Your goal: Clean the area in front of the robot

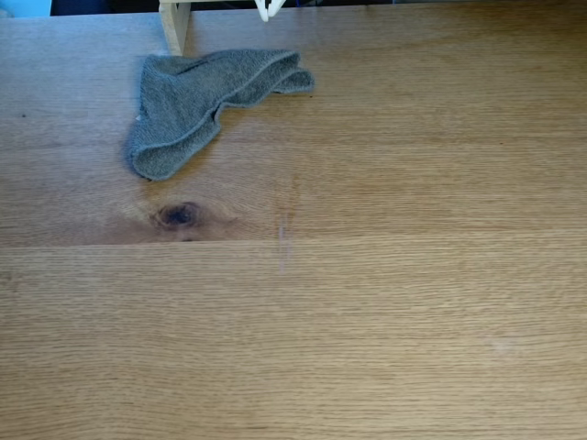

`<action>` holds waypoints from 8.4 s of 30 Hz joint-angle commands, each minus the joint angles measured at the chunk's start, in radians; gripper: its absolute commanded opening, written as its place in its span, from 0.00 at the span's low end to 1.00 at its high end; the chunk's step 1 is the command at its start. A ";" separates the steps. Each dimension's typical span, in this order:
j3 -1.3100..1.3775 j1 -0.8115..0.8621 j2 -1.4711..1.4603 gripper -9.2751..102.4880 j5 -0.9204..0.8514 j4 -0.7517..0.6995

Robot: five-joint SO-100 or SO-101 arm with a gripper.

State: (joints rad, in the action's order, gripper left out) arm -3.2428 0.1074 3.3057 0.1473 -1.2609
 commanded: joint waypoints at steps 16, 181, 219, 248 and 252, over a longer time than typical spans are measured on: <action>-0.121 -0.028 -0.017 0.08 0.178 0.103; 1.914 -0.037 -2.356 0.08 0.170 0.100; 2.365 0.123 -2.760 0.08 0.187 0.278; 1.655 -0.086 -2.553 0.08 0.336 1.154; 1.891 -0.023 -2.658 0.08 0.359 1.117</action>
State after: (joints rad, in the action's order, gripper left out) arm -1.6628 -0.0215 0.7179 0.4924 -0.1979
